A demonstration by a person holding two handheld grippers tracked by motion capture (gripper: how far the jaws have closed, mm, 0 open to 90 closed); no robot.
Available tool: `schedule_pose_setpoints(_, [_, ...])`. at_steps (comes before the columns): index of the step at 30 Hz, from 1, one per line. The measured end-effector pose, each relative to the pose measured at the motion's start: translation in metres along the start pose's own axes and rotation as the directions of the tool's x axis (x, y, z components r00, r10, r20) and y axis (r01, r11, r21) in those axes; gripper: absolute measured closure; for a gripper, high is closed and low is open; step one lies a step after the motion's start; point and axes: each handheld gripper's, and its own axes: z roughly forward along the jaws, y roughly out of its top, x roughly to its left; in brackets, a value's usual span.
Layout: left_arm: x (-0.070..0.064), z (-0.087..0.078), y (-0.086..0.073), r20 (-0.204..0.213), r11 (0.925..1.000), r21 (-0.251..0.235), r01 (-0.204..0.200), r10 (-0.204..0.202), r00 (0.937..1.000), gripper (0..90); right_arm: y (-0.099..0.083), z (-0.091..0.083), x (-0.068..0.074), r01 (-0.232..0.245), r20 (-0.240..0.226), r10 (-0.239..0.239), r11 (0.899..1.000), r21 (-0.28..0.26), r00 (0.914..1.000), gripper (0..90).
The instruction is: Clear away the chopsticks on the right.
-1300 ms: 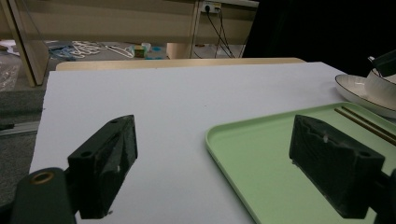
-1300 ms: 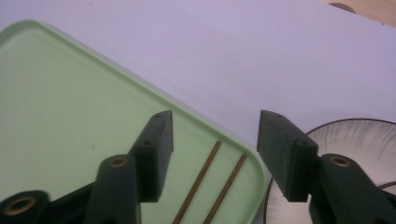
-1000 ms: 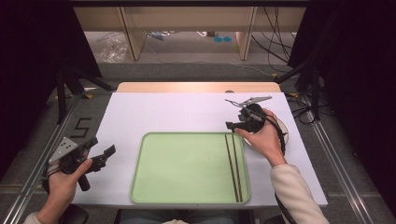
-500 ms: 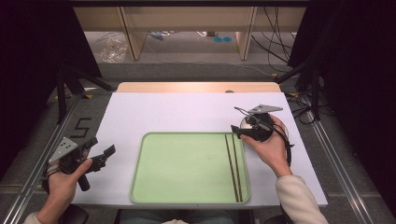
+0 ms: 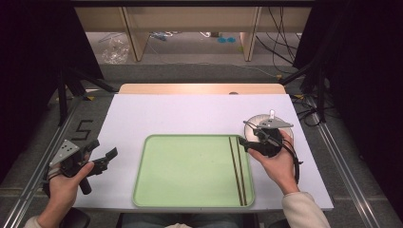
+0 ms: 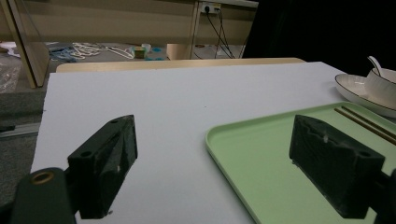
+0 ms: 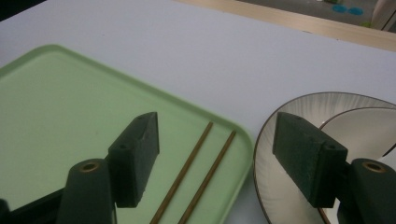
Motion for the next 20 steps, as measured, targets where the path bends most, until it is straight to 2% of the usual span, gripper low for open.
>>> schedule_pose_setpoints(5, [-0.0006,0.0005,-0.0001,0.004,1.0,0.003,-0.002,0.002,1.0,15.0,-0.0027,-0.0012,0.0022,-0.025,0.008,0.025,0.999,-0.023,0.9997,33.2])
schedule_pose_setpoints(6, [-0.0006,0.0005,-0.0001,0.004,1.0,0.003,-0.002,0.002,1.0,15.0,-0.0029,-0.001,0.0019,-0.016,0.006,0.016,0.999,-0.035,0.9999,33.1])
schedule_pose_setpoints(7, [-0.0007,0.0005,-0.0001,0.004,1.0,0.002,-0.002,0.002,1.0,15.0,-0.003,-0.0007,0.0031,-0.027,0.005,0.027,0.999,-0.022,0.9996,33.1])
schedule_pose_setpoints(8, [-0.0007,0.0006,-0.0001,0.005,1.0,0.003,-0.002,0.002,1.0,15.0,-0.0032,-0.0015,0.0029,-0.012,0.015,0.013,1.0,-0.022,0.9998,33.2])
schedule_pose_setpoints(10, [-0.0014,0.0008,0.0001,0.007,1.0,0.003,-0.002,0.002,1.0,15.0,-0.0043,-0.0008,0.0036,-0.016,0.01,0.016,1.0,-0.011,0.9998,33.2])
schedule_pose_setpoints(14, [-0.0037,0.0012,0.0003,0.019,0.9999,0.0,-0.011,0.011,0.9998,15.0,-0.0064,-0.0002,0.0049,0.005,0.019,-0.005,1.0,-0.018,0.9998,33.1])
schedule_pose_setpoints(16, [-0.0051,0.0007,0.0004,0.018,0.9999,0.004,-0.011,0.011,0.9998,15.0,-0.0062,-0.0022,0.0057,-0.011,0.016,0.011,1.0,0.008,0.9998,33.1])
schedule_pose_setpoints(17, [-0.0056,0.0007,0.0004,0.018,0.9999,0.001,-0.011,0.011,0.9998,15.0,-0.0069,-0.0005,0.006,-0.018,0.009,0.018,1.0,-0.014,0.9998,33.1])
schedule_pose_setpoints(20, [-0.0052,0.0015,0.0003,0.018,0.9999,0.004,-0.01,0.01,0.9998,15.0,-0.0073,-0.0008,0.0061,-0.026,0.006,0.026,1.0,-0.013,0.9997,33.1])
